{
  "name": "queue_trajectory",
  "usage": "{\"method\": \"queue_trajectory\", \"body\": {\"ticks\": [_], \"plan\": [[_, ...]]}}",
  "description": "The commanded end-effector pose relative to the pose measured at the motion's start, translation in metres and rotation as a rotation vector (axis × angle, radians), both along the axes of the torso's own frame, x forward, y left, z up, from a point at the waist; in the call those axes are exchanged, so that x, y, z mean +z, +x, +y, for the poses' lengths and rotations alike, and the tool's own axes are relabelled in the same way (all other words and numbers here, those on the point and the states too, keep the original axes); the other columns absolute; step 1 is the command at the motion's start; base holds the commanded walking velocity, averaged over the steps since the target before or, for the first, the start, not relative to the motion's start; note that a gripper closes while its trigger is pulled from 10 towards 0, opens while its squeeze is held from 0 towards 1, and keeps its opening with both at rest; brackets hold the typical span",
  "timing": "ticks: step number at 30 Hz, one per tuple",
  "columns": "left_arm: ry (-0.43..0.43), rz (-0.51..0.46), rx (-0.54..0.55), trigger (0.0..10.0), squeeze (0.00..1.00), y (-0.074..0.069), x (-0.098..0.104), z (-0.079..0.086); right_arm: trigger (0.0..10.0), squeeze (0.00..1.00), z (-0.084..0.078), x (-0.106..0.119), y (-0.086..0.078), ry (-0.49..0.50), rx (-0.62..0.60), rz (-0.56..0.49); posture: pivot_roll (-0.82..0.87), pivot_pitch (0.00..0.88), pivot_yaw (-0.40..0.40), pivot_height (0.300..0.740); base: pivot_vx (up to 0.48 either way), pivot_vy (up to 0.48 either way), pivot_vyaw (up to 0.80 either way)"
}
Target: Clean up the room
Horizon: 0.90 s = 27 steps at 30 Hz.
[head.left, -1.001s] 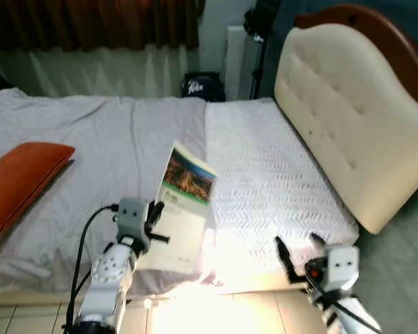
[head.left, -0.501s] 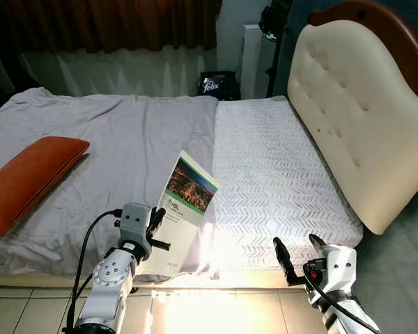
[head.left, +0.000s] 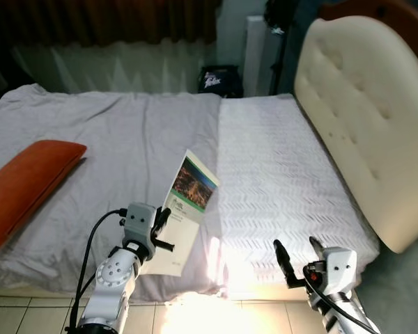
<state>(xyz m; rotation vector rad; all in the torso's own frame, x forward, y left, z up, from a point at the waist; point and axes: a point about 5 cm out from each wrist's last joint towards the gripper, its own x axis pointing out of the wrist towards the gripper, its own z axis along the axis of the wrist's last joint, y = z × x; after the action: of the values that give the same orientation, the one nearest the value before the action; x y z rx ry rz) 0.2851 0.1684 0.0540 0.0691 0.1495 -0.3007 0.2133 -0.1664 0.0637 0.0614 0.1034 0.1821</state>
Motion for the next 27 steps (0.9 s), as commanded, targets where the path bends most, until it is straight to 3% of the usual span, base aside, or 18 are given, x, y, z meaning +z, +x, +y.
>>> {"method": "queue_trajectory", "body": {"ticks": [1,6,8,16,27], "plan": [[-0.019,-0.077,-0.054,10.0,0.0,0.009,0.016,-0.016,10.0,0.0,-0.009,-0.002,-0.004,-0.028,-0.02,0.016,-0.1,0.0,0.023,0.74,0.472,0.0,0.0],[-0.005,-0.072,-0.072,10.0,0.0,0.01,0.016,-0.018,10.0,0.0,-0.008,-0.002,-0.005,-0.027,-0.019,0.018,-0.1,0.0,0.025,0.74,0.472,0.0,0.0],[0.073,-0.045,-0.095,10.0,0.0,0.01,0.011,-0.023,10.0,0.0,-0.008,-0.003,-0.005,-0.027,-0.019,0.019,-0.1,0.0,0.025,0.74,0.21,0.0,0.0],[0.007,-0.074,-0.092,10.0,0.0,0.007,0.014,-0.025,10.0,0.0,-0.008,-0.004,-0.006,-0.028,-0.016,0.024,-0.1,0.0,0.028,0.74,0.159,-0.177,0.0],[0.011,-0.065,-0.098,10.0,0.0,0.009,0.013,-0.024,10.0,0.0,-0.007,-0.005,-0.007,-0.029,-0.011,0.026,-0.1,0.0,0.029,0.74,0.331,-0.344,0.0]]}}
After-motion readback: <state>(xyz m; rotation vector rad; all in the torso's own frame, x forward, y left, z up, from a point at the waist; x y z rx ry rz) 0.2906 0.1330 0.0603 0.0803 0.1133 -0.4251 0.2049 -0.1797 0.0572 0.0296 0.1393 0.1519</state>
